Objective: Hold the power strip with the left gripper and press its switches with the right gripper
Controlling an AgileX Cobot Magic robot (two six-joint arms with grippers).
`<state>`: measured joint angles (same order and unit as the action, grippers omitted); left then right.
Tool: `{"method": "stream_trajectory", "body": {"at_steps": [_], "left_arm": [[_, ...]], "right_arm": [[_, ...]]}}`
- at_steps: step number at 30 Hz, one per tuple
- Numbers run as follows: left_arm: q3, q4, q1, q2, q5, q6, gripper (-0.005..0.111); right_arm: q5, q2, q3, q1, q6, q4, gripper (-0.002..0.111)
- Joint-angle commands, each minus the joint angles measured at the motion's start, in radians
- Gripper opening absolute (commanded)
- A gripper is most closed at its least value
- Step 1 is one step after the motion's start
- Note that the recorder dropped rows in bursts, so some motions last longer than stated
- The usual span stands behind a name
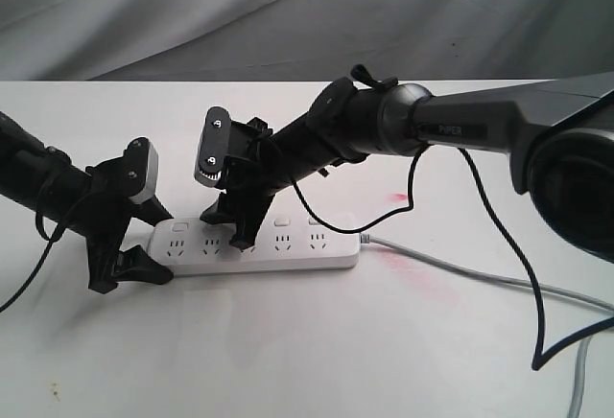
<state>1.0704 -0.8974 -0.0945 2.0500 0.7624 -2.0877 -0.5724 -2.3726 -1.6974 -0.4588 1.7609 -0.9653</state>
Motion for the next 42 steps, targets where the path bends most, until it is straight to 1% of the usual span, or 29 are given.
{"method": "stream_trajectory", "body": {"at_steps": [1, 7, 11, 13, 22, 27, 31, 35, 38, 42], "left_arm": [[0.005, -0.006, 0.006, 0.001, 0.002, -0.006, 0.069], [0.005, -0.006, 0.006, 0.001, 0.002, -0.006, 0.069], [0.005, -0.006, 0.006, 0.001, 0.002, -0.006, 0.069], [0.005, -0.006, 0.006, 0.001, 0.002, -0.006, 0.069], [0.005, -0.006, 0.006, 0.001, 0.002, -0.006, 0.069], [0.005, -0.006, 0.006, 0.001, 0.002, -0.006, 0.069], [0.005, -0.006, 0.006, 0.001, 0.002, -0.006, 0.069], [0.005, -0.006, 0.006, 0.001, 0.002, -0.006, 0.069], [0.005, -0.006, 0.006, 0.001, 0.002, -0.006, 0.069], [0.005, -0.006, 0.006, 0.001, 0.002, -0.006, 0.069]], "right_arm": [[-0.034, -0.042, 0.025, 0.008, 0.015, 0.11, 0.051], [-0.034, -0.044, 0.044, 0.008, 0.015, 0.119, 0.051], [-0.03, -0.04, 0.055, 0.008, 0.015, 0.085, 0.051], [-0.013, -0.022, 0.055, 0.008, 0.017, 0.058, 0.051], [-0.005, 0.117, 0.055, 0.024, 0.007, 0.048, 0.051], [-0.048, 0.15, 0.055, 0.05, -0.067, 0.103, 0.051], [-0.061, 0.15, 0.056, 0.057, -0.072, 0.117, 0.051], [-0.056, 0.15, 0.09, 0.06, -0.066, 0.117, 0.051], [-0.02, 0.15, 0.118, 0.061, -0.061, 0.117, 0.051], [-0.009, 0.15, 0.119, 0.061, -0.061, 0.117, 0.051]]}}
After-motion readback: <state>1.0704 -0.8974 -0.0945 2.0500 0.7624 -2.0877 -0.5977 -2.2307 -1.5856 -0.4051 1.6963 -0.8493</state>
